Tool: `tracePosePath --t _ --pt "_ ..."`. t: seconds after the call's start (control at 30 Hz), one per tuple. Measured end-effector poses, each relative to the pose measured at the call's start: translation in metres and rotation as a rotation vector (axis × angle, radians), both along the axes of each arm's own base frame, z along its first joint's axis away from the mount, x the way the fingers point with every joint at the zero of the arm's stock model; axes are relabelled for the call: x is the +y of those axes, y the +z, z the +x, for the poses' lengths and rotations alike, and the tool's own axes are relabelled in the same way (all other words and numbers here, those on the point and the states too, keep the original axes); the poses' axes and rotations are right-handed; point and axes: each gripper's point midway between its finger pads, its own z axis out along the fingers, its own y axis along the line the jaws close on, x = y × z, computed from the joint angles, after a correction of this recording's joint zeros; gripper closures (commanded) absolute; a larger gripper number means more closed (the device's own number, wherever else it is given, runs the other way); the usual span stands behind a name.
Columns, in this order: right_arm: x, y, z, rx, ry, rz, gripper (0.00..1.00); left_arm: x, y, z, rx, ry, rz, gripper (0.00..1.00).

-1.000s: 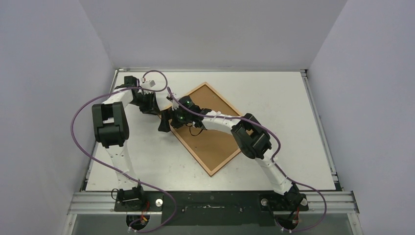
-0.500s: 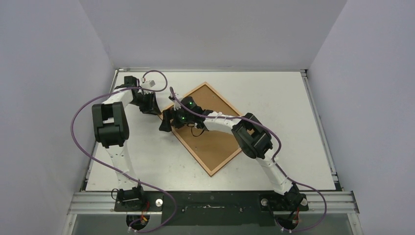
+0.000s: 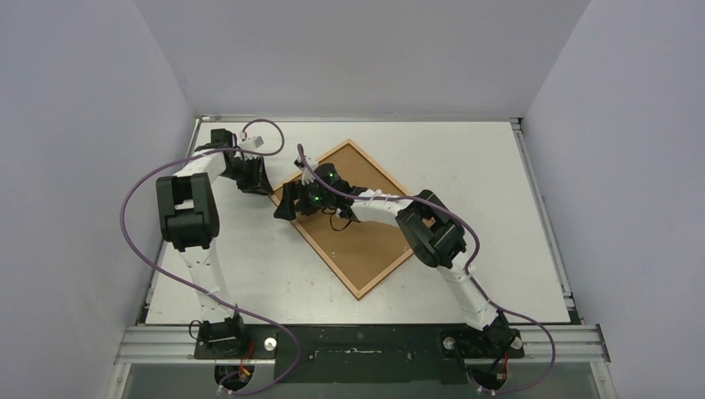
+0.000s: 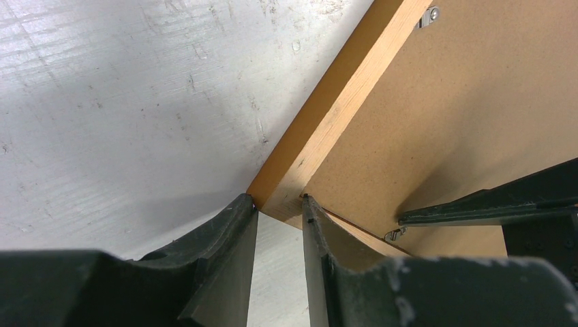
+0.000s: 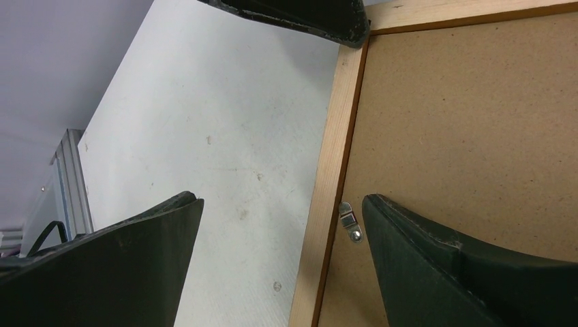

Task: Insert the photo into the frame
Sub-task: Install the photo frame at the center of the board.

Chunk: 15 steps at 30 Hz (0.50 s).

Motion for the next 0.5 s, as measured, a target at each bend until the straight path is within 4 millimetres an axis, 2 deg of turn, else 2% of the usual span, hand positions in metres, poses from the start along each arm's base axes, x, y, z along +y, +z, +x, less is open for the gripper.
tracePosePath --t 0.5 --pt "-0.007 -0.001 -0.010 0.011 0.007 -0.009 0.09 0.000 0.000 0.000 0.006 0.014 -0.004 0.73"
